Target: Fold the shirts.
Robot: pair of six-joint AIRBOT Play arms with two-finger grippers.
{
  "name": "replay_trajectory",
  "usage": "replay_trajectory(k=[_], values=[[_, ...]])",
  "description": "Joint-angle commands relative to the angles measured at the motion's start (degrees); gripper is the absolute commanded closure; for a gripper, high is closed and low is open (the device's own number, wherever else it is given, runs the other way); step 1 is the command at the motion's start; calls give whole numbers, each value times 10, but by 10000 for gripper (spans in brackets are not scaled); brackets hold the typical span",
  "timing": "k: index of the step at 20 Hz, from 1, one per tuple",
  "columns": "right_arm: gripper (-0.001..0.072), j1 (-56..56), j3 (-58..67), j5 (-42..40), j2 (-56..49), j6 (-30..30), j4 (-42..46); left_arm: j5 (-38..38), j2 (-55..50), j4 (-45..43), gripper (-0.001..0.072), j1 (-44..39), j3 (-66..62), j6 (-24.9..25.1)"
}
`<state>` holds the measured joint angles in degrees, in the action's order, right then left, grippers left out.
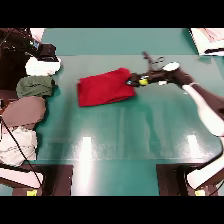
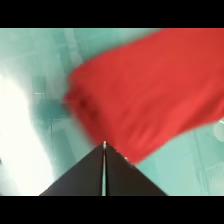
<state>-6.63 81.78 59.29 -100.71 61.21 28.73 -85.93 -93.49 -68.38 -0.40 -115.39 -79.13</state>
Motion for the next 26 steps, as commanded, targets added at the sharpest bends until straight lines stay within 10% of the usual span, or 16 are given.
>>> replay_trajectory(k=[1,9,21,24,26], values=[[702,122,-137,-54,148,-2,45,-6,0,-2,684,0,0,0],[702,557,-389,-129,470,56,167,-15,0,28,684,0,0,-6],[686,699,-328,57,419,127,369,-15,0,46,684,-14,0,-5],[233,699,-287,141,398,134,470,-15,0,45,684,-14,0,1],[235,704,-260,186,390,164,530,-16,0,45,684,-14,0,2]])
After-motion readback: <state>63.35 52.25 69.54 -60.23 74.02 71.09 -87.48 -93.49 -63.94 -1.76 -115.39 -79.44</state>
